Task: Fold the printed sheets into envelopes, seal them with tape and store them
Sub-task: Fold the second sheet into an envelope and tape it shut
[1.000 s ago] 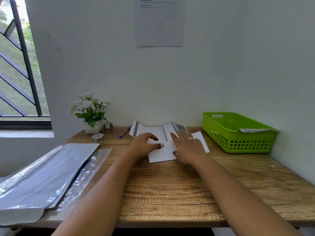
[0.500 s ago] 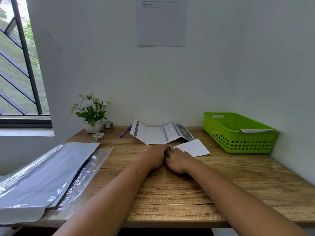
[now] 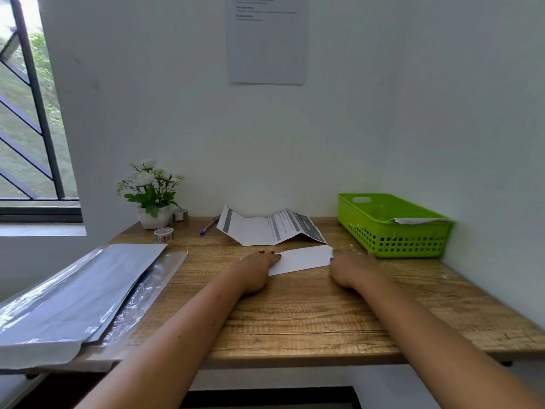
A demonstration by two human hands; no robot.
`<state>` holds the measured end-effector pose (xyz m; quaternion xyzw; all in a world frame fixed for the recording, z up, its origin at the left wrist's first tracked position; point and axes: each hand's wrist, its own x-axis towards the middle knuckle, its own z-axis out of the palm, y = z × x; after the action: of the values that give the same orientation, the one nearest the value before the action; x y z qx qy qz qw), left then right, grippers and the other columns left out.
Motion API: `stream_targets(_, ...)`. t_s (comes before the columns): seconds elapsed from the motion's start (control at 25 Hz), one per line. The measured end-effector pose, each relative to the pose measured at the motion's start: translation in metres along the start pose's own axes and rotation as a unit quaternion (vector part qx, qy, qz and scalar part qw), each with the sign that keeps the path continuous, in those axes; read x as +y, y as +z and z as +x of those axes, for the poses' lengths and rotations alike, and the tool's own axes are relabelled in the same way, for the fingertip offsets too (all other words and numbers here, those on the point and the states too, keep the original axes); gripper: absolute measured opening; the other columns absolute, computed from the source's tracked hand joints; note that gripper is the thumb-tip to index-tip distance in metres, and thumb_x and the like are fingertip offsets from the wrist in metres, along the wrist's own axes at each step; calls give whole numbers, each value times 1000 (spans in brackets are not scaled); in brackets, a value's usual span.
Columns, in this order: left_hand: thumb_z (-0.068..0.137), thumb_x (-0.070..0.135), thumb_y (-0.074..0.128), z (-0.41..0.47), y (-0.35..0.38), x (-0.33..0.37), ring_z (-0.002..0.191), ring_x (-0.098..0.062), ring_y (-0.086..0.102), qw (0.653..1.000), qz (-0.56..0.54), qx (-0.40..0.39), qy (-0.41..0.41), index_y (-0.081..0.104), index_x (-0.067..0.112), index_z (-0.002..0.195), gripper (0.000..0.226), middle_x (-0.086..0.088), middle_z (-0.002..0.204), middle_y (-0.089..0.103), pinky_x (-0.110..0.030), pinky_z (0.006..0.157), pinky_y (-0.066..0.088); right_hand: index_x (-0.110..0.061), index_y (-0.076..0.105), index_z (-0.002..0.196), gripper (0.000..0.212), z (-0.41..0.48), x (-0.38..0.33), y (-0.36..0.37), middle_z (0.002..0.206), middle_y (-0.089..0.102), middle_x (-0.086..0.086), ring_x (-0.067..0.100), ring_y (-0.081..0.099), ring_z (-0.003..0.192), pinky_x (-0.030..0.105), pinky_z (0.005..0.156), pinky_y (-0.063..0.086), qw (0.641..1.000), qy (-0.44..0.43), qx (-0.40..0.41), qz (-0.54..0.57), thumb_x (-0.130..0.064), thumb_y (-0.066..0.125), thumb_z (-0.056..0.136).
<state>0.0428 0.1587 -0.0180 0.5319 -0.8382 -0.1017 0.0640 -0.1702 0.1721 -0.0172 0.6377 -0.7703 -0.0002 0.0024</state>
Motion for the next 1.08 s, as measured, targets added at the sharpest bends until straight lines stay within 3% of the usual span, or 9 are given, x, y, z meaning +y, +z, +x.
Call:
stream_targets(0.24,94,4,35,-13,1,11,137,-20,36,997,-21,44,62,40,25,142,53,1,150,39,-33,112,26,-15,14,152,54,-44,-45,6,161,11,2,15,10,148,39,119,8,974,-214,1,75,-35,20,102)
stream_targets(0.56,103,29,25,-46,-7,31,147,-18,7,996,-1,-68,65,19,23,150,48,1,159,13,-33,117,6,-16,14,152,55,-44,-39,4,161,11,2,16,10,148,40,120,12,979,-194,-8,67,-39,18,102)
stream_targets(0.64,101,26,31,-63,-9,45,144,-21,19,995,-8,-71,65,26,22,149,48,-3,156,25,-35,115,15,-14,16,152,56,-38,-34,5,160,12,4,18,13,148,42,119,17,982,-176,-4,66,-39,19,102)
stream_targets(0.72,95,16,41,-79,-12,58,130,-22,42,982,-154,-75,75,42,25,140,46,-4,144,45,-38,108,34,-13,18,151,56,-33,-26,5,160,14,5,21,18,147,44,117,22,986,-156,-11,63,-38,24,101)
stream_targets(0.8,93,1,42,-89,-10,70,114,-19,59,903,-404,-117,82,51,25,131,45,-2,134,54,-30,91,52,-16,21,150,57,-31,-16,2,160,17,3,21,21,146,46,115,25,991,-128,-21,28,-37,30,98)
stream_targets(0.88,95,-6,38,-90,-3,74,92,-21,68,852,-509,-96,76,54,19,126,43,-7,125,60,-23,71,57,-19,31,147,51,-34,-8,-3,157,26,1,24,24,144,46,111,28,996,-91,-1,-14,-34,30,98)
stream_targets(0.96,94,-3,42,-85,-1,72,77,-21,67,901,-427,43,72,59,17,116,34,-5,111,66,-21,61,55,-18,45,137,43,-40,-11,-6,147,40,6,28,36,136,44,105,35,995,-72,60,-29,-21,32,96)
stream_targets(1.04,89,5,50,-71,-2,58,90,-19,64,953,-252,160,51,61,22,113,31,4,109,66,-25,73,52,-16,52,131,42,-44,-27,-5,137,50,10,31,45,127,41,102,41,990,-79,112,47,-15,33,93)
stream_targets(1.08,87,12,52,-64,-2,50,102,-19,59,970,-179,162,22,59,24,118,33,6,115,63,-30,84,49,-16,53,129,40,-45,-38,-4,135,52,11,32,46,125,41,101,42,985,-87,113,99,-19,34,94)
